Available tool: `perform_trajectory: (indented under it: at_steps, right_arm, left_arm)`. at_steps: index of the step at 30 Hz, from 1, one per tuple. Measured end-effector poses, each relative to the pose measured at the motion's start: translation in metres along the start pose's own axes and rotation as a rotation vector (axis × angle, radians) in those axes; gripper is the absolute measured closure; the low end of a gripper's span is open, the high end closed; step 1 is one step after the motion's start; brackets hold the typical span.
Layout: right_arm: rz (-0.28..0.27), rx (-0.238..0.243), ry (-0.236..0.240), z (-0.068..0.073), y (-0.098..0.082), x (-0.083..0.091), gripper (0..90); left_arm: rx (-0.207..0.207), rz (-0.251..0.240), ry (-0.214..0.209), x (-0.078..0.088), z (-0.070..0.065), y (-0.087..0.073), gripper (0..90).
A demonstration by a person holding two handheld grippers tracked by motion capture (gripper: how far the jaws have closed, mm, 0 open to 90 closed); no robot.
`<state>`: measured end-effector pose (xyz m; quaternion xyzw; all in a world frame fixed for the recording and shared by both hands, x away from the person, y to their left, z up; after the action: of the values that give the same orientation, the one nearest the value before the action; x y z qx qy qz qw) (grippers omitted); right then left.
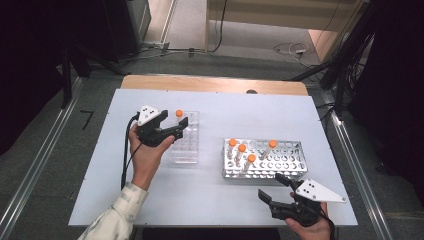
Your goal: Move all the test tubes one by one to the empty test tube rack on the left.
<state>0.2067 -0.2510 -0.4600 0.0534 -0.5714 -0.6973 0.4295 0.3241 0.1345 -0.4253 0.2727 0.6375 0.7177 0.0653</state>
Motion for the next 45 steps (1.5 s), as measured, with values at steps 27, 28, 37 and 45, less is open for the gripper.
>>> perform_trajectory:
  at_steps: [27, 28, 37, 45]
  right_arm:
    - [-0.061, -0.028, -0.161, -0.035, 0.02, -0.024, 25.2]
    - [-0.062, -0.026, -0.166, -0.037, 0.021, -0.025, 25.3]
    - [-0.075, -0.03, -0.197, -0.048, 0.031, -0.039, 27.5]
    - [-0.083, -0.015, -0.223, -0.05, 0.035, -0.053, 37.2]
  left_arm:
    - [-0.005, 0.011, -0.117, 0.06, -0.038, -0.037, 16.6]
    - [-0.005, 0.011, -0.121, 0.061, -0.039, -0.038, 16.6]
    - [-0.028, 0.034, -0.144, 0.065, -0.05, -0.047, 15.5]
    - [-0.041, 0.034, -0.15, 0.067, -0.054, -0.05, 15.3]
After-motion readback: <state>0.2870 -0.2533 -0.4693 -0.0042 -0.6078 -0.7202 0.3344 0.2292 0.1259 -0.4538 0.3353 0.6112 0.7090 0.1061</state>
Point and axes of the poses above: each handheld gripper's, and its own axes: x roughly backward along the jaws, y roughly out of its top, z roughly to its left, the point moved 2 cm from there along -x, roughly forward along the jaws, and after that the axes turned 15 degrees about -x, right-handed, at the moved point
